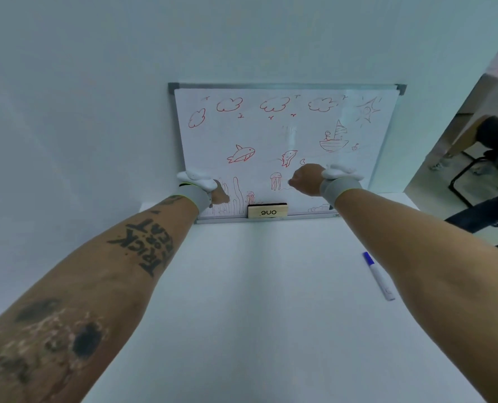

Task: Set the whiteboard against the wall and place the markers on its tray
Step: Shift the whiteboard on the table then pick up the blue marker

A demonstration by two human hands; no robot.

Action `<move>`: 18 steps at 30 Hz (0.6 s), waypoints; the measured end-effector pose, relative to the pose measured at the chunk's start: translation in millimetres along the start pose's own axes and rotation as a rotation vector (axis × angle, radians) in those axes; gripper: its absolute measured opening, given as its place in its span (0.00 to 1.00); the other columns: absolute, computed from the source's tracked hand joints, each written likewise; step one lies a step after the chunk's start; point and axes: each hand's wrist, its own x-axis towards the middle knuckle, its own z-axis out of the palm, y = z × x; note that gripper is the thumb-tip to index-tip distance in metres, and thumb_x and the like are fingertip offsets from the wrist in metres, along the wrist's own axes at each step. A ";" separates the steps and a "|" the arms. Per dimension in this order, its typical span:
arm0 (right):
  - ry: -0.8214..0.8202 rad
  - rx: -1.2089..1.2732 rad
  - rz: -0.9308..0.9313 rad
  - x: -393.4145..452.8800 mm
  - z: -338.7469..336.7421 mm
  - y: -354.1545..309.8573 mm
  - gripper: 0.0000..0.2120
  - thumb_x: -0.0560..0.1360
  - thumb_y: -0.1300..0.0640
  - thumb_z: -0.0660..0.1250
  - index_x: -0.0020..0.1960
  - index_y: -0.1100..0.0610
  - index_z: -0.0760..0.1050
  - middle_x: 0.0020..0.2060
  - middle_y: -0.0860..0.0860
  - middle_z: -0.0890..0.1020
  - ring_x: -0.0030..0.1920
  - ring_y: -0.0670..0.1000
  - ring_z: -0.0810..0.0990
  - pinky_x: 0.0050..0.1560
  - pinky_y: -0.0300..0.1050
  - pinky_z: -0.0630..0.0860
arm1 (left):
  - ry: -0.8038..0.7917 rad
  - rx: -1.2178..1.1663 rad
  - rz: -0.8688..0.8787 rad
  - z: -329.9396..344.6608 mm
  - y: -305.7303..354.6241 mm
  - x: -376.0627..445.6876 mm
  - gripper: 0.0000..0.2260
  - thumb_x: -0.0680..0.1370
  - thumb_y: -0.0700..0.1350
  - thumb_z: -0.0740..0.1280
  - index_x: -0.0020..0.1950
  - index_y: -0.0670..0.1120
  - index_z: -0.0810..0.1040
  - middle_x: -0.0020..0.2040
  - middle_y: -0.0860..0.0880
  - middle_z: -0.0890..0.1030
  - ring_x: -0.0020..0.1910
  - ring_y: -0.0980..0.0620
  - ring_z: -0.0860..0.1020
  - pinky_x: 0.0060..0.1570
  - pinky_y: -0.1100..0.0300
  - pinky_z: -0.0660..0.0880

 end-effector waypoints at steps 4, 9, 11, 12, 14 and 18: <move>0.016 0.030 0.043 -3.9 -7.5 27.8 0.19 0.81 0.54 0.58 0.63 0.65 0.77 0.61 0.62 0.80 0.63 0.62 0.77 0.63 0.52 0.74 | -0.004 -0.033 0.021 3.8 23.7 0.2 0.22 0.81 0.49 0.58 0.68 0.35 0.72 0.54 0.40 0.78 0.30 0.47 0.71 0.39 0.61 0.70; 0.022 0.052 0.040 -6.5 -19.9 68.8 0.19 0.80 0.53 0.58 0.64 0.64 0.77 0.62 0.61 0.79 0.64 0.62 0.77 0.64 0.52 0.74 | 0.036 -0.035 0.052 10.3 65.7 1.0 0.16 0.81 0.50 0.58 0.56 0.37 0.74 0.56 0.39 0.79 0.28 0.50 0.70 0.45 0.60 0.69; 0.039 0.046 0.042 -6.3 -30.8 88.8 0.21 0.82 0.53 0.55 0.64 0.66 0.76 0.63 0.62 0.79 0.64 0.61 0.77 0.66 0.52 0.74 | 0.054 -0.095 0.065 11.5 88.5 0.8 0.16 0.82 0.49 0.58 0.56 0.37 0.74 0.57 0.39 0.78 0.36 0.47 0.76 0.47 0.59 0.69; 0.052 0.055 0.045 -6.9 -30.8 91.7 0.22 0.83 0.53 0.53 0.65 0.66 0.76 0.64 0.62 0.79 0.65 0.61 0.77 0.67 0.51 0.73 | 0.073 -0.102 0.063 12.7 90.6 2.5 0.18 0.82 0.49 0.58 0.61 0.37 0.75 0.60 0.39 0.78 0.45 0.45 0.79 0.50 0.57 0.71; 0.057 0.002 0.015 -6.3 -38.3 112.6 0.22 0.83 0.52 0.52 0.65 0.66 0.76 0.65 0.61 0.78 0.65 0.60 0.77 0.68 0.50 0.73 | 0.110 -0.076 0.027 17.6 115.0 1.2 0.22 0.82 0.50 0.57 0.68 0.35 0.72 0.67 0.38 0.75 0.63 0.41 0.77 0.62 0.52 0.71; 0.042 -0.015 -0.015 0.7 -51.3 158.1 0.22 0.83 0.52 0.53 0.65 0.65 0.76 0.65 0.61 0.79 0.66 0.59 0.77 0.67 0.50 0.73 | 0.102 -0.054 -0.024 29.4 166.8 -6.7 0.24 0.82 0.50 0.56 0.70 0.34 0.70 0.71 0.38 0.72 0.70 0.37 0.71 0.71 0.49 0.65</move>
